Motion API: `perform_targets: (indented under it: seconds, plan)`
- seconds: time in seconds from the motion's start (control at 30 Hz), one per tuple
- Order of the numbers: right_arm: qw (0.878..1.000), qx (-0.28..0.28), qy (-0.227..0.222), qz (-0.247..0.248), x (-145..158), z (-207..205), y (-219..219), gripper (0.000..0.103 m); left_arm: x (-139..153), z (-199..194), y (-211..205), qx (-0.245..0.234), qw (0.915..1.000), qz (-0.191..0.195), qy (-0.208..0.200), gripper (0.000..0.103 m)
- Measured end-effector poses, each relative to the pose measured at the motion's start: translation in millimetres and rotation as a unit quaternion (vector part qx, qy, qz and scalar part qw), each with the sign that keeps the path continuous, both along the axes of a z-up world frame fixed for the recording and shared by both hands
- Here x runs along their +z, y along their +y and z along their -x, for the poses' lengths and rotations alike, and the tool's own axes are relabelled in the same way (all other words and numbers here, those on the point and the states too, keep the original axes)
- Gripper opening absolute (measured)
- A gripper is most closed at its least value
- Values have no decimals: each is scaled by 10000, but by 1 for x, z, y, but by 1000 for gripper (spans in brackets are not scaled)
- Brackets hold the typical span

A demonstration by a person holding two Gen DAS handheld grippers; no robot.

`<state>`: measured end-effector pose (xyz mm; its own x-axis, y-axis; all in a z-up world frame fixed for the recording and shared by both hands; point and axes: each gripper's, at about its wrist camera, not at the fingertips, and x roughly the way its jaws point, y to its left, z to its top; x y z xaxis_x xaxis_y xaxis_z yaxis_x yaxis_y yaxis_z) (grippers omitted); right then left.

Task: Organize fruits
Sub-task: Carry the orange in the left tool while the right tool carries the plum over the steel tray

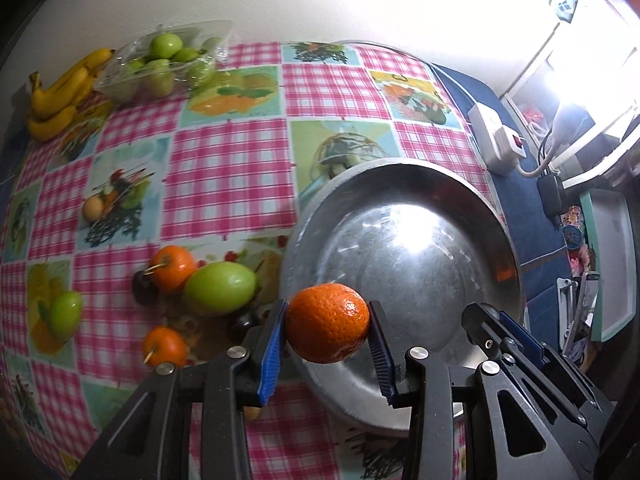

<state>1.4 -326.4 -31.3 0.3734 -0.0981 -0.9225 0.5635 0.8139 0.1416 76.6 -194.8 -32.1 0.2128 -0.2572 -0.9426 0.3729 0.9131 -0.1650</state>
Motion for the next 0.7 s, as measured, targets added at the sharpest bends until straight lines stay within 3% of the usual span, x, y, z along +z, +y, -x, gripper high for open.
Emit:
perform_targets:
  seconds: [0.7]
  plan:
    - [9985,-307,387,-218,-36,-11,-40,30,-41,-13,-39,-160,9995,-196,211,42]
